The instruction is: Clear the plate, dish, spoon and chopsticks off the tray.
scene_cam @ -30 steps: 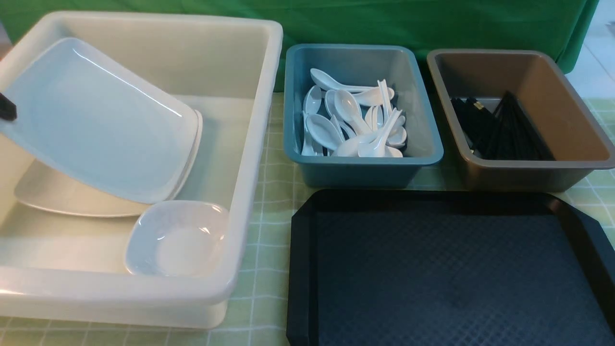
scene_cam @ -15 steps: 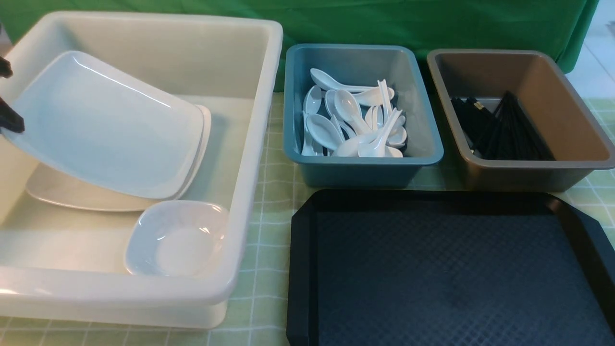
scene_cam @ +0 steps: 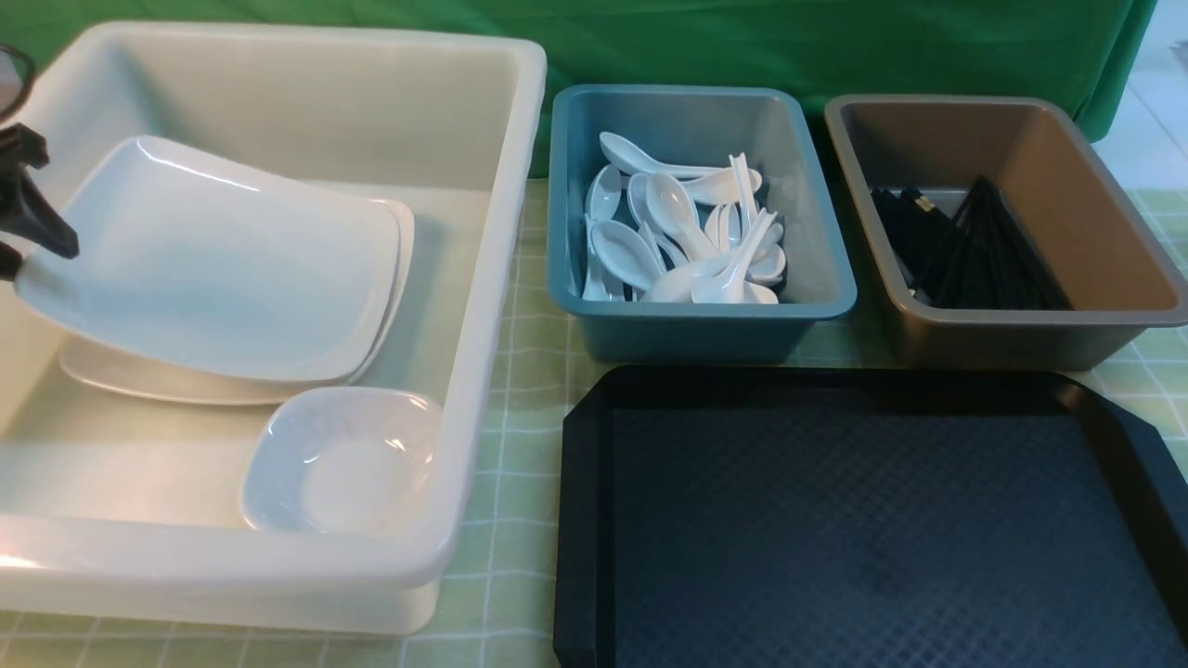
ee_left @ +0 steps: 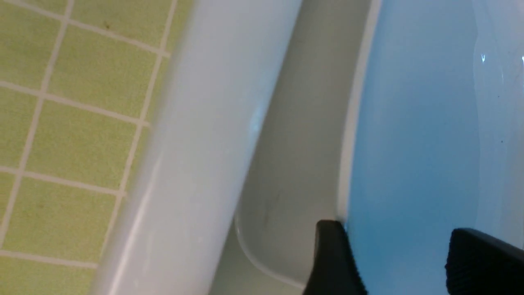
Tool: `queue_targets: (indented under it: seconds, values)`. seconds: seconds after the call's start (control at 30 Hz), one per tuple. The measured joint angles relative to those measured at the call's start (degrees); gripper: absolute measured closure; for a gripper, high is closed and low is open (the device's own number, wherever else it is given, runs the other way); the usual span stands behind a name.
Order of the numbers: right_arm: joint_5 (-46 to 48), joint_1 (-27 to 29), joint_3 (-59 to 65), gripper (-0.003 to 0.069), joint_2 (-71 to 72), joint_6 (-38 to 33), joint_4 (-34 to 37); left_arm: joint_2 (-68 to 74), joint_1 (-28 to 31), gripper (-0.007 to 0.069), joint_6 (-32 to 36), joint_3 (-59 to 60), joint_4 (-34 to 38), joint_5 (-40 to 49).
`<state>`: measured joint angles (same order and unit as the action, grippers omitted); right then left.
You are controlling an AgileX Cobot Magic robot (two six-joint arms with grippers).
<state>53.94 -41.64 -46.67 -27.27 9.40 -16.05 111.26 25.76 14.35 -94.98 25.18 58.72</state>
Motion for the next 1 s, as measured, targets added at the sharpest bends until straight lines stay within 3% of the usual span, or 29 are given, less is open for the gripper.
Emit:
queue_targets:
  seconds: [0.17,0.43,0.53,0.63,0.73,0.9,1.0]
  values:
    - [-0.07,0.00,0.00,0.0585,0.00,0.05,0.00,0.00,0.00,0.0181,-0.32,-0.07,-1.25,-0.23]
    - [-0.14,0.00,0.00,0.0585,0.00,0.09,0.00,-1.31,0.00,0.0182,-0.37,-0.46,-2.03,0.81]
    - [-0.14,0.00,0.00,0.0585,0.00,-0.50,0.00,-2.39,0.00,0.0246,-0.37,-2.13,-2.11,3.25]
    - [0.96,0.00,-0.93,0.0592,0.00,-1.47,0.00,-3.99,0.00,0.0382,-0.37,-4.63,-1.84,7.42]
    - [5.89,0.00,-3.89,0.0645,0.07,-1.27,0.05,-6.99,-0.24,0.0566,-0.37,-5.91,-0.67,9.83]
    - [12.53,0.00,-5.76,0.0652,3.42,-0.39,0.05,-13.22,-3.62,0.0637,-0.37,-5.48,-0.46,10.53]
    - [9.59,0.00,-3.15,0.0652,7.54,-0.09,0.05,-15.67,-6.64,0.0638,-0.37,-5.22,-0.46,10.79]
